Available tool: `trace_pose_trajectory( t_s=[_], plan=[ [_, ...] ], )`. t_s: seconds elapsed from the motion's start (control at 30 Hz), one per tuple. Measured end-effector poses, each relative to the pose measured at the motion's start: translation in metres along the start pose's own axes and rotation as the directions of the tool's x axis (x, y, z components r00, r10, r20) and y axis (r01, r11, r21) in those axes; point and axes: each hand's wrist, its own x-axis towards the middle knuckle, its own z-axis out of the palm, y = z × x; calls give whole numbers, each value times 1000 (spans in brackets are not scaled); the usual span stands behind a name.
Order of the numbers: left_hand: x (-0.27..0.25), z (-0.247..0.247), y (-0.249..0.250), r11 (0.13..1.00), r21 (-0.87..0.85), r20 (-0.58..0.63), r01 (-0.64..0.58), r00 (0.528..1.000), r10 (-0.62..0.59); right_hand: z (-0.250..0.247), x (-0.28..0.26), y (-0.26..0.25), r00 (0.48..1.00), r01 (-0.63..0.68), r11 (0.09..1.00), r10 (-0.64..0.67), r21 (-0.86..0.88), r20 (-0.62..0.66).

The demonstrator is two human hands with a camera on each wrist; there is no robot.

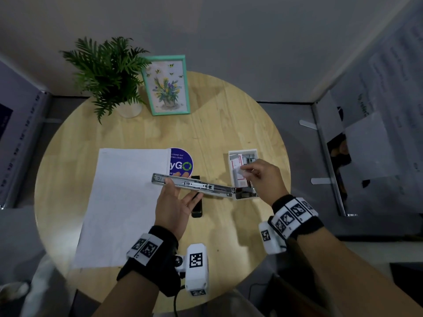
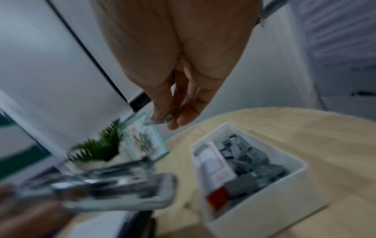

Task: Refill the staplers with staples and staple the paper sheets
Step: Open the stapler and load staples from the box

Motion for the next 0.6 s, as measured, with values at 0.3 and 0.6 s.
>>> trace_pose_trajectory(
  t_s=[0.3,0.6],
  plan=[
    [-4,8,-2,999,-44,-8,-27,1000,26,7,-34,-36,990,-106,954,76,279,117],
    [-9,10,-3,998,-39,-5,-51,999,51,13,-33,-39,988,-135,945,106,299,110]
  ],
)
